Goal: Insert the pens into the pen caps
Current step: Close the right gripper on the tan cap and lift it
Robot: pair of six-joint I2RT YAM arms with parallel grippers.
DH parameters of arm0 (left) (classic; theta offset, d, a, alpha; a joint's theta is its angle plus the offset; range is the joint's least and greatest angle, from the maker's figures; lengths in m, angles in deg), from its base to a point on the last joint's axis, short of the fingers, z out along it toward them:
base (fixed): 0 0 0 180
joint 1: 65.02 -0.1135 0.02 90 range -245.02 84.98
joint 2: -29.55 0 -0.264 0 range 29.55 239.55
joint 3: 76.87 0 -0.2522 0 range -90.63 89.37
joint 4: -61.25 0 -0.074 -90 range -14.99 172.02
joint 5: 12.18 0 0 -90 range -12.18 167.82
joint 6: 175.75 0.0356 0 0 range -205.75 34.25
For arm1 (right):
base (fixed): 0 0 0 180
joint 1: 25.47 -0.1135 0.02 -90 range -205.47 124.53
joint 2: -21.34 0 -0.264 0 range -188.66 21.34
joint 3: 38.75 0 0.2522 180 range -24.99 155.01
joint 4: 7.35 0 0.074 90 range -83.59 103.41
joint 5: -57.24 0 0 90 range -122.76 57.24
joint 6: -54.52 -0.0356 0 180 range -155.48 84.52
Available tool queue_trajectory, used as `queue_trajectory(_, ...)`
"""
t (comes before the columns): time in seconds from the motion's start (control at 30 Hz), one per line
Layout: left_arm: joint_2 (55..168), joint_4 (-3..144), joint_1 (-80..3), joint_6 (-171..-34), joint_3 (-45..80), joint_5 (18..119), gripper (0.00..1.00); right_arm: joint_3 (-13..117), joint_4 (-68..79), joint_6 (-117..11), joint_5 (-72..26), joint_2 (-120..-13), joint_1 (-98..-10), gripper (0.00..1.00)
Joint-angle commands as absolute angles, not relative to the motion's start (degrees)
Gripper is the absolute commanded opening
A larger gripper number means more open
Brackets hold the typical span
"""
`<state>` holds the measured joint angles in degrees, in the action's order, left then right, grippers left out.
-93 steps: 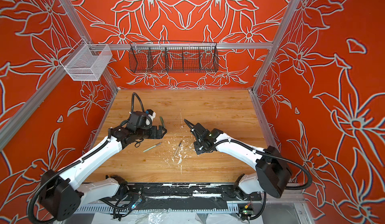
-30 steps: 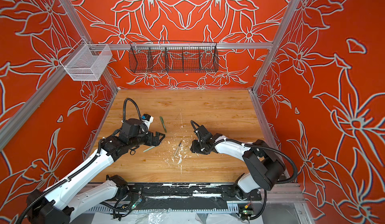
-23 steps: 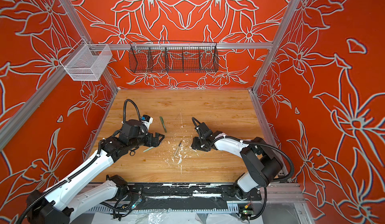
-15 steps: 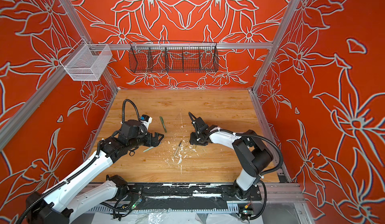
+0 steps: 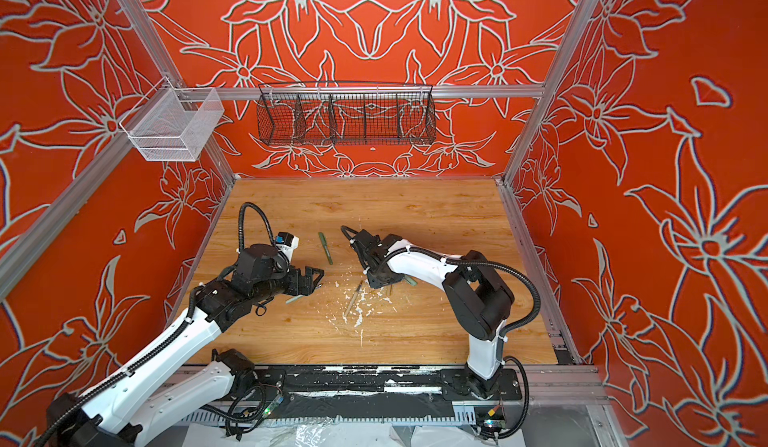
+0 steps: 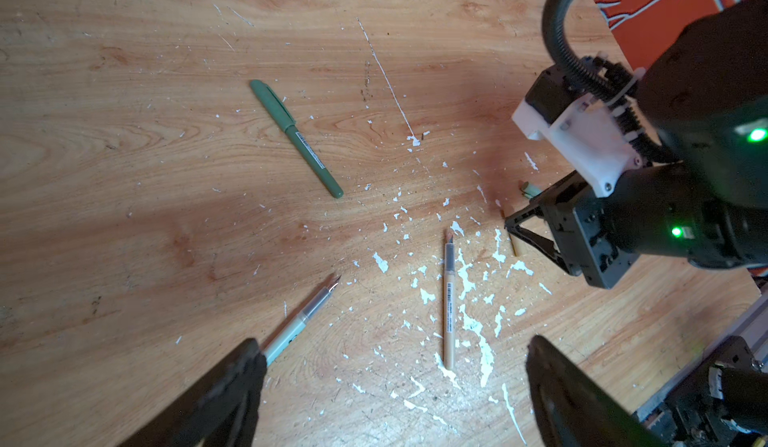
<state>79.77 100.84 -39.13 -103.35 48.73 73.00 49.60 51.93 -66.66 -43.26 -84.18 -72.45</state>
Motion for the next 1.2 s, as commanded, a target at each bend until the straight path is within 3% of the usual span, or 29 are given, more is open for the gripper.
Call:
queue_trajectory(0.0,80.64,101.29,-38.83,-103.25,48.24,72.37,0.97,49.98,58.29,-69.48,-47.72,-84.93,-73.45,0.41)
queue_trajectory(0.5,80.19,101.11,-38.83,-102.75,49.00,71.53,0.97,53.05,57.14,-68.44,-48.21,-90.51,-73.10,0.29)
queue_trajectory(1.03,79.91,101.46,-38.83,-102.36,49.24,71.16,0.97,51.85,54.12,-65.01,-45.14,-92.81,-70.77,0.28)
queue_trajectory(1.17,79.59,101.99,-38.83,-102.36,49.37,70.94,0.97,50.90,53.46,-64.21,-43.51,-92.51,-70.15,0.20)
